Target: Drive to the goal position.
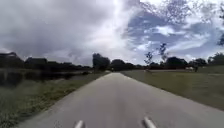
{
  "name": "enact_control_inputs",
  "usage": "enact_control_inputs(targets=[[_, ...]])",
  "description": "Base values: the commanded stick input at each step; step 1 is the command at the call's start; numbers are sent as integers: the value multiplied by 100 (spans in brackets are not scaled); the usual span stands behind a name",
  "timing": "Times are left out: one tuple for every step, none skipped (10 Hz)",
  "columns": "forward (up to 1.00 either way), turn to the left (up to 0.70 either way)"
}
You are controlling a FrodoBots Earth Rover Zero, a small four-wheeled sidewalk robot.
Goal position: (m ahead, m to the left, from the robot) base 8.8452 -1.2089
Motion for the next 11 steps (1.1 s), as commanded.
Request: enact_control_inputs(targets=[[70, 0], [70, 0], [70, 0], [70, 0], [70, 0], [70, 0], [70, 0], [70, 0], [70, 0], [70, 0], [70, 0]])
